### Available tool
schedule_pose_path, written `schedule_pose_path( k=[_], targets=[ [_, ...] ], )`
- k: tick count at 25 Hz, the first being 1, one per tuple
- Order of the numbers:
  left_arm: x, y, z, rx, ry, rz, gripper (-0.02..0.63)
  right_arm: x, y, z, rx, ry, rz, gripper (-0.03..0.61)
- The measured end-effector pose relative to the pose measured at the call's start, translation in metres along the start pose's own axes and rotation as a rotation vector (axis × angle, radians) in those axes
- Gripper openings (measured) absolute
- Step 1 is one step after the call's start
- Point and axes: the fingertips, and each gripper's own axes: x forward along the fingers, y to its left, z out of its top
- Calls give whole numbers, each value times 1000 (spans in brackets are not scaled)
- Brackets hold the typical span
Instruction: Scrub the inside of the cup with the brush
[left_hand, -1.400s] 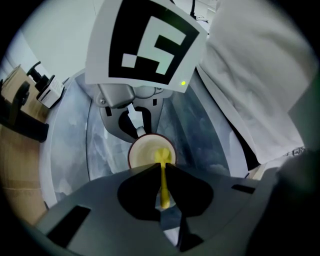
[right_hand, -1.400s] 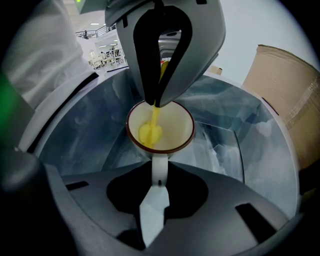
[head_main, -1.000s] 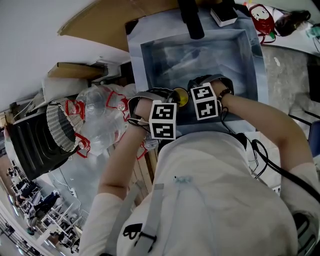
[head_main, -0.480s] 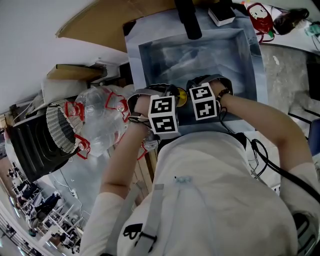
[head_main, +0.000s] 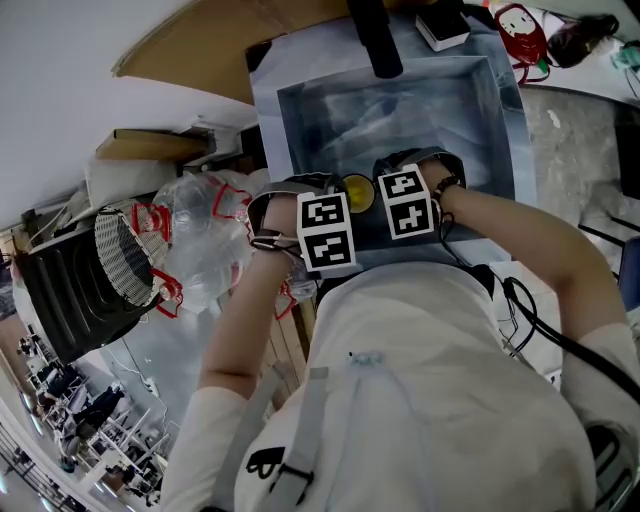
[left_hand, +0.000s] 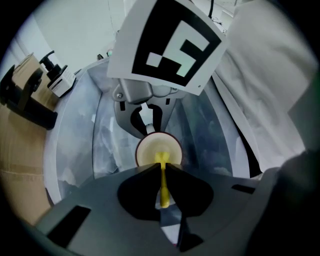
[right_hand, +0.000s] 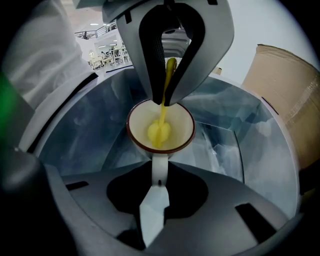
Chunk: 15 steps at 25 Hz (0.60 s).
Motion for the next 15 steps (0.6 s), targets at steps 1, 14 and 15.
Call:
schedule_pose_path(
  k=[1,14,15],
  targets=[
    [0,-3,1,17,6,-8,35,0,0,0,0,0,0,72],
    [-2,-10,22,12,-140,-3,35,0,0,0,1,1,-1,72],
    [-2,-10,21,6,-141,-2,35,0,0,0,4,0,0,74]
  ],
)
